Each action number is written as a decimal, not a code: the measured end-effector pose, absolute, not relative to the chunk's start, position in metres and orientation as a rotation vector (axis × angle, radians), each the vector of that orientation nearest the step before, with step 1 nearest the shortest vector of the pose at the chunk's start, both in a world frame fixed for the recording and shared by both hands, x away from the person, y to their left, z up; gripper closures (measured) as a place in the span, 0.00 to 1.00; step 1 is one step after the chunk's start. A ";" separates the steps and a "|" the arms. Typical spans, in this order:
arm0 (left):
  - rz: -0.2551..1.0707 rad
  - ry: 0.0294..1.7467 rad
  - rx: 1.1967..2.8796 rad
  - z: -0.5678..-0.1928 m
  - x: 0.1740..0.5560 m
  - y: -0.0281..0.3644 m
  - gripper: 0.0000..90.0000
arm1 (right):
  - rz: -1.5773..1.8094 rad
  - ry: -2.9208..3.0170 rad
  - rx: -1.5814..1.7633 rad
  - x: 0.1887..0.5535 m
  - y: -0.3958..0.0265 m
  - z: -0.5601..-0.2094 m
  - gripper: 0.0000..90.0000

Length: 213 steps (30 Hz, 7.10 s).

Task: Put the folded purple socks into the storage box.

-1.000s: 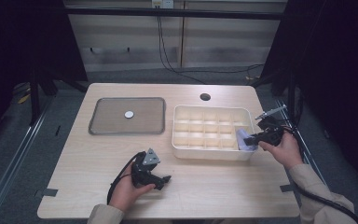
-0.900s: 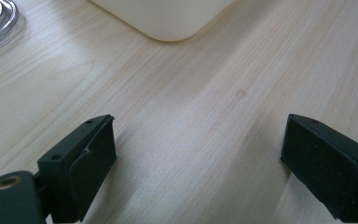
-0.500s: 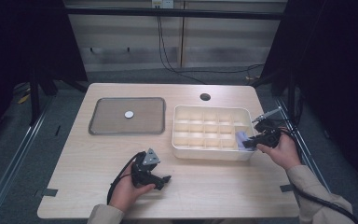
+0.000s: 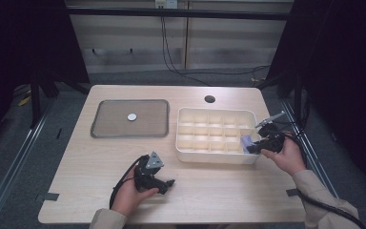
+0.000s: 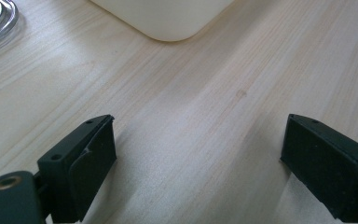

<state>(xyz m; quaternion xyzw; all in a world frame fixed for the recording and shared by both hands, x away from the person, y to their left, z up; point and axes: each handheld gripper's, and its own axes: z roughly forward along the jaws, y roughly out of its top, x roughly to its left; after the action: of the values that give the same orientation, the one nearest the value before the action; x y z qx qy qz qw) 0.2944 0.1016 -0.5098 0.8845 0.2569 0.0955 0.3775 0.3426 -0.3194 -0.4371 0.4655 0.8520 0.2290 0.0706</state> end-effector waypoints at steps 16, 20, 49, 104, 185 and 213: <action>0.243 0.655 2.268 -0.509 0.295 0.102 0.10 | 0.716 2.531 1.400 0.340 -0.322 -0.426 0.74; 0.243 0.654 2.268 -0.509 0.295 0.102 0.10 | 0.724 2.525 1.397 0.340 -0.323 -0.422 0.71; 0.244 0.663 2.253 -0.510 0.295 0.101 0.10 | 0.698 2.524 1.360 0.357 -0.319 -0.389 0.84; 0.239 0.652 2.268 -0.509 0.295 0.099 0.10 | 0.606 2.612 1.370 0.348 -0.308 -0.452 1.00; 0.238 0.654 2.257 -0.510 0.295 0.098 0.10 | 0.598 2.599 1.370 0.374 -0.299 -0.424 1.00; 0.237 0.643 2.266 -0.510 0.295 0.098 0.10 | 0.589 2.606 1.397 0.359 -0.308 -0.429 0.87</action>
<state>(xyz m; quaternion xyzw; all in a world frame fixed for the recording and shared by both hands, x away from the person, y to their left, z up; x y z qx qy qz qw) 0.2950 0.0976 -0.5096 0.8863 0.2517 0.0927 0.3775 0.3595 -0.3078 -0.4286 0.4625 0.8626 0.1949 0.0635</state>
